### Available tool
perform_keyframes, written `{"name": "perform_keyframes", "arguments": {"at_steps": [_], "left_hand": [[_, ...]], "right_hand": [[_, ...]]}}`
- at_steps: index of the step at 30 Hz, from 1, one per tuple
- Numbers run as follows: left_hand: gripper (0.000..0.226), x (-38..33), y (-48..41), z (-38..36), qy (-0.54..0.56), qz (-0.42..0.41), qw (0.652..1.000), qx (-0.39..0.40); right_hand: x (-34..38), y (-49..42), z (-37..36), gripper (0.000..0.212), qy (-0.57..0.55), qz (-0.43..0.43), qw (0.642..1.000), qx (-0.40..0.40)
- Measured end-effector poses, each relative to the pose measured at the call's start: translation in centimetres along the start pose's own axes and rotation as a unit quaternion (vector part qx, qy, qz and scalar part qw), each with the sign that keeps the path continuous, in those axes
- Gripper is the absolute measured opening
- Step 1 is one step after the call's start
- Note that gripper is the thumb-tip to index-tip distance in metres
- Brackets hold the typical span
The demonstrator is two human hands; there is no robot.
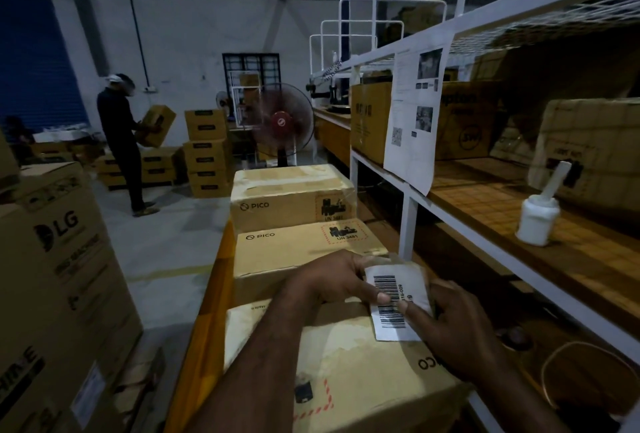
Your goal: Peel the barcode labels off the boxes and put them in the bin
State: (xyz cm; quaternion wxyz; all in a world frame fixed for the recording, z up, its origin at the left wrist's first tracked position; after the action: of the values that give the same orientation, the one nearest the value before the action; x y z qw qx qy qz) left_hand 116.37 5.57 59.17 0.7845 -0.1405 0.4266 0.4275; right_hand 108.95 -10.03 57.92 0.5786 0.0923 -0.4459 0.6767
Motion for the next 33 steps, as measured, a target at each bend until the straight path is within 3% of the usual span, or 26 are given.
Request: {"name": "perform_keyframes", "arguments": {"at_steps": [4, 8, 12, 17, 22, 25, 28, 33], "left_hand": [[0.044, -0.3, 0.2, -0.3, -0.01, -0.013, 1.0, 0.016], [0.039, -0.3, 0.1, -0.4, -0.013, -0.025, 1.0, 0.012], [0.033, -0.3, 0.0, -0.6, -0.02, -0.034, 0.999, 0.01], [0.026, -0.4, 0.1, -0.6, -0.011, -0.035, 0.999, 0.016], [0.019, -0.1, 0.0, -0.3, 0.013, -0.031, 0.999, 0.021], [0.032, 0.5, -0.5, 0.2, 0.012, -0.023, 1.0, 0.008], [0.032, 1.4, -0.7, 1.5, 0.109, -0.02, 0.994, -0.023], [0.029, 2.0, -1.5, 2.6, 0.263, -0.027, 0.962, -0.062]], "right_hand": [[0.4, 0.5, 0.3, 0.062, -0.016, 0.005, 1.0, -0.011], [0.5, 1.0, 0.4, 0.055, -0.03, 0.002, 0.999, -0.029], [0.6, 1.3, 0.9, 0.062, -0.039, -0.008, 0.999, -0.033], [1.2, 1.4, 0.8, 0.045, -0.062, 0.004, 0.997, -0.034], [1.5, 1.0, 1.1, 0.047, -0.068, 0.033, 0.996, -0.049], [0.9, 0.7, 1.7, 0.039, -0.123, 0.017, 0.989, -0.078], [0.6, 0.4, 1.7, 0.034, -0.172, -0.001, 0.982, -0.082], [2.0, -0.4, 1.5, 0.052, -0.161, 0.038, 0.985, -0.046]]}}
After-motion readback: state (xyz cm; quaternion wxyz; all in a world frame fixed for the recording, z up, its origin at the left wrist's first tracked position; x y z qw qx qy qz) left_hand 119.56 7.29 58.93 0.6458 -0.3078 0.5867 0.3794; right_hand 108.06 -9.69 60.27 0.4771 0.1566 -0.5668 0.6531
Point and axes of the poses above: each hand's wrist, its own y-axis away from the middle knuckle, its own z-axis out of the back of the hand, x = y × z, the point moved 8 cm from there along -y, towards the middle knuckle, and after that the axes turned 9 degrees about -y, right-handed, at the moved point
